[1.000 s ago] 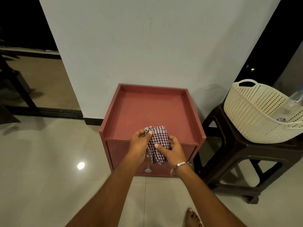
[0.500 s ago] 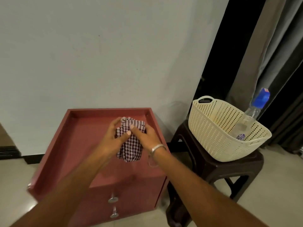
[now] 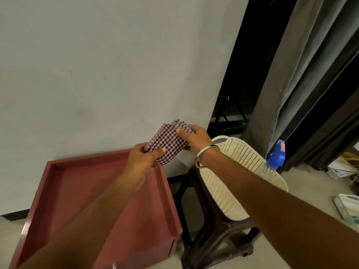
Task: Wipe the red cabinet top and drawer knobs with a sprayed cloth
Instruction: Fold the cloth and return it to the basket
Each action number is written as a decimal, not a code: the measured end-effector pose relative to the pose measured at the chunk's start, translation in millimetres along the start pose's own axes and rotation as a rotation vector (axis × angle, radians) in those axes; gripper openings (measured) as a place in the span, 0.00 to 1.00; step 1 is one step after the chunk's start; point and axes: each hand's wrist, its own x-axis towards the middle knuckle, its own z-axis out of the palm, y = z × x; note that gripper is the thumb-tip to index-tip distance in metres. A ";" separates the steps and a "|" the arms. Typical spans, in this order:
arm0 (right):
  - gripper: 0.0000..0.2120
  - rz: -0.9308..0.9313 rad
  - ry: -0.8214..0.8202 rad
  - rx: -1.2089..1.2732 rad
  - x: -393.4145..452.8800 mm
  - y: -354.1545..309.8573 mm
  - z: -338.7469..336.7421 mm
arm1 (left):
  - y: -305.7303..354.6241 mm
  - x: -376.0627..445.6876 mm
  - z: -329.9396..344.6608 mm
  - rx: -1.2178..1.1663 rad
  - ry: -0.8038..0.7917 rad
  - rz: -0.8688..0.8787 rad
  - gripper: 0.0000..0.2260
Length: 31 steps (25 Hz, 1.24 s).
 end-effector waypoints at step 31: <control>0.19 0.419 -0.535 -1.195 161.7 23.6 -250.8 | -89.0 108.6 242.4 0.873 0.066 -0.413 0.16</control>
